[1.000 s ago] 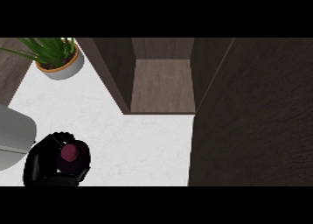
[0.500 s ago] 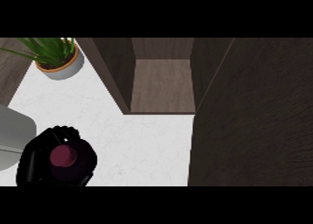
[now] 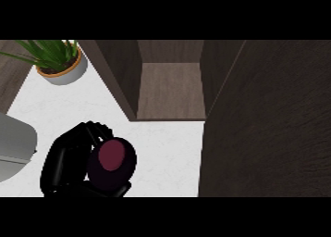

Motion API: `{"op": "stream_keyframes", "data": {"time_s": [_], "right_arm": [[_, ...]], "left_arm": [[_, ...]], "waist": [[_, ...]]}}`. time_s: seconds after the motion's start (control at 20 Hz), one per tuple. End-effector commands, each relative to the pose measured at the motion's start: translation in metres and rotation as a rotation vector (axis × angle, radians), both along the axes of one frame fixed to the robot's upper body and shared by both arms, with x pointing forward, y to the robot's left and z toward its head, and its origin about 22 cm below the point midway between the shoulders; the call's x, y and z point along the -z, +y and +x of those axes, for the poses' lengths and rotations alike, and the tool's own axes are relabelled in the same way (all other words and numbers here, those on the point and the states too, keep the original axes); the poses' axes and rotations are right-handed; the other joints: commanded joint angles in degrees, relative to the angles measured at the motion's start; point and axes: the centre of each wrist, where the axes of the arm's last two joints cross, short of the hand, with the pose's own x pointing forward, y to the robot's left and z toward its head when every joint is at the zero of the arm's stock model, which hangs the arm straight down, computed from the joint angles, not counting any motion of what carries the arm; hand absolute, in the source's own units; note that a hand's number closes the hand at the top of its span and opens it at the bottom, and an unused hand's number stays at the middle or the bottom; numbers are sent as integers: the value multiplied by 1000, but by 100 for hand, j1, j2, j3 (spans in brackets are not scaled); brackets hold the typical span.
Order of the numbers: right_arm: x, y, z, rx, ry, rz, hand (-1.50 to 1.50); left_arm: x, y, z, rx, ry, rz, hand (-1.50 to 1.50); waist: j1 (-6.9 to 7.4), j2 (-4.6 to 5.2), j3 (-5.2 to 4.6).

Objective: Pick up the wine, place it into the cabinet and close the cabinet

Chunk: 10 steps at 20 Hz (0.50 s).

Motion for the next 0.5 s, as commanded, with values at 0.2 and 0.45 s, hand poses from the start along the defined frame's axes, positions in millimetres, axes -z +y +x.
{"op": "stream_keyframes", "data": {"time_s": [0.2, 0.45], "right_arm": [[-8, -1, -18, -25, -47, 50, -150], [-10, -8, -12, -39, -64, 47, -150]], "left_arm": [[-45, -62, 17, 56, -3, -35, 150], [-59, -89, 21, 47, 19, -54, 150]], "waist": [[-11, 11, 0], [-3, 12, 0]]}}
